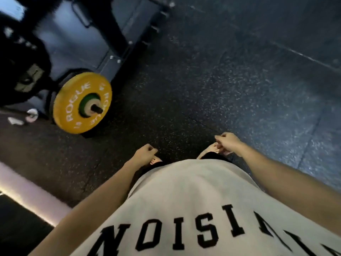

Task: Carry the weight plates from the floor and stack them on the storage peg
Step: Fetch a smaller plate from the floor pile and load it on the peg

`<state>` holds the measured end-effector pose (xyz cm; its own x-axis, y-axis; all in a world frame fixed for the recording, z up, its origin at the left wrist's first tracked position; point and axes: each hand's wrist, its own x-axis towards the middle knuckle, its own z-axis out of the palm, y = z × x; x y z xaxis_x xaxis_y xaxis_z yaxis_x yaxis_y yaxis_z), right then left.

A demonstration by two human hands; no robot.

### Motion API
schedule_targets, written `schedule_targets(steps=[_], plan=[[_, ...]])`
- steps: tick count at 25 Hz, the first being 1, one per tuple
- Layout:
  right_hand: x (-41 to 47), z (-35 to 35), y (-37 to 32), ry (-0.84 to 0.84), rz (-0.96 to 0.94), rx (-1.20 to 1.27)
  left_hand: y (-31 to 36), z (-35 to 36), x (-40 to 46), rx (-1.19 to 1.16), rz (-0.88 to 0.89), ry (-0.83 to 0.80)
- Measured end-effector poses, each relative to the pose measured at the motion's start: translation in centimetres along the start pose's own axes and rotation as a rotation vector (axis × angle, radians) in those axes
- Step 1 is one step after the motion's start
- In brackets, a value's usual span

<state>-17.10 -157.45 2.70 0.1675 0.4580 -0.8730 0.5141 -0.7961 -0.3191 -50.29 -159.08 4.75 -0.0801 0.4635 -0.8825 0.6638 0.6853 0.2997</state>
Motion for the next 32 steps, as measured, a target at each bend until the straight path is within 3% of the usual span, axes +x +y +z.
schedule_targets(steps=[4,8,12,15,21,27,32], plan=[[1.1,-8.1,6.2,0.086,0.071,0.203,8.4,3.2,2.8,0.185,-0.018,-0.011],[2.4,-16.8,11.1,0.174,0.140,0.408,19.4,7.0,5.4,0.372,0.141,0.032],[4.4,-22.3,13.0,0.206,0.198,0.557,31.1,10.7,7.8,0.544,0.303,0.018],[6.6,-25.8,12.4,0.158,0.230,0.597,38.9,12.5,11.0,0.603,0.325,-0.023],[12.9,-37.4,6.3,0.162,0.306,0.598,53.5,11.5,18.2,0.743,0.266,-0.076],[22.4,-53.1,-5.9,0.267,0.210,0.509,71.6,4.7,24.3,0.587,0.298,-0.079],[31.6,-61.9,-15.5,0.249,0.096,0.331,80.7,1.2,28.8,0.526,0.217,-0.046]])
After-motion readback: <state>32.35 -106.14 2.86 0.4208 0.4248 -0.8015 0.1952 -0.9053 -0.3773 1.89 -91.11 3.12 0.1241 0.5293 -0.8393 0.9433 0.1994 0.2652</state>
